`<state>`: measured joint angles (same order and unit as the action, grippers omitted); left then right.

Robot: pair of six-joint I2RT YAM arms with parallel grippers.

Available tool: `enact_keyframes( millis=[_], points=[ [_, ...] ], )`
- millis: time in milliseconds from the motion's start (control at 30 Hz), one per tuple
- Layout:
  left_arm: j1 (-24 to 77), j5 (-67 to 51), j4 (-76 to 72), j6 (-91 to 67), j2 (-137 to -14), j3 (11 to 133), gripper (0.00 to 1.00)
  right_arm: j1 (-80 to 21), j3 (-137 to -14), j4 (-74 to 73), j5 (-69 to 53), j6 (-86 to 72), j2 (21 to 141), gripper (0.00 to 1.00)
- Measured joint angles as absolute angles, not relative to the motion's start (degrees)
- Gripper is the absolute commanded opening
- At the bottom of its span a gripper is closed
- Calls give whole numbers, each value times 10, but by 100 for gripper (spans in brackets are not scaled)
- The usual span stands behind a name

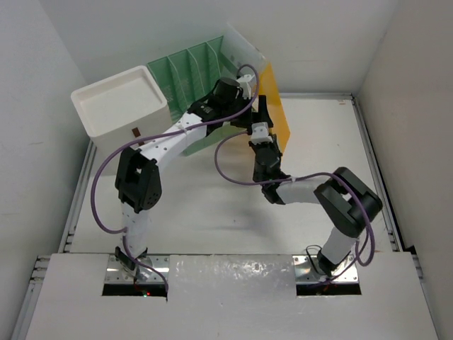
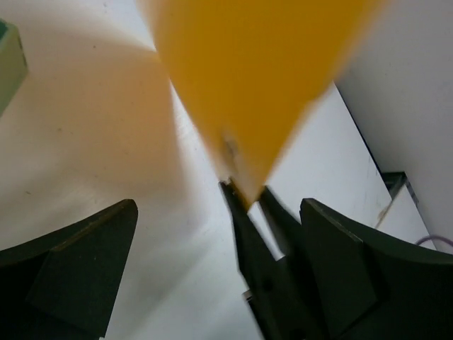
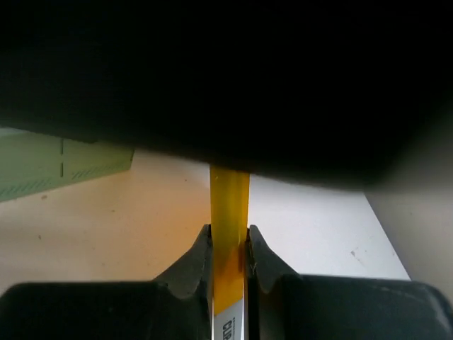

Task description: Organize the desk

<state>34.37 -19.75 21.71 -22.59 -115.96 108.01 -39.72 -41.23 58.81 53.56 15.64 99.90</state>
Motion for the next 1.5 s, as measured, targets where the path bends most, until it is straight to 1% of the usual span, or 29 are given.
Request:
enact_keyframes(
  millis=[200,400,500,600,767,967,1167,1333,1500],
  points=[
    [344,-264,247,-180,-1130,1082,100,-351,-333,555,516,76,896,0],
    [344,-307,245,-144,-1061,1120,100,-324,-262,504,487,18,861,0],
    [344,-314,241,-123,-1040,1145,100,-322,-236,493,462,1,850,0],
    [344,-309,247,-91,-1024,1161,100,-313,-211,481,435,-12,810,0],
    [344,-235,277,-17,-990,1155,100,-298,-195,442,402,-15,691,0],
    [341,-109,282,82,-902,1068,100,-298,-215,338,330,13,566,0],
    [333,-28,270,141,-849,1000,100,-298,-270,208,293,55,498,0],
    [316,6,266,168,-822,959,100,-298,-315,132,259,67,449,0],
    [274,23,269,196,-783,931,100,-298,-393,77,188,65,447,0]
  ],
)
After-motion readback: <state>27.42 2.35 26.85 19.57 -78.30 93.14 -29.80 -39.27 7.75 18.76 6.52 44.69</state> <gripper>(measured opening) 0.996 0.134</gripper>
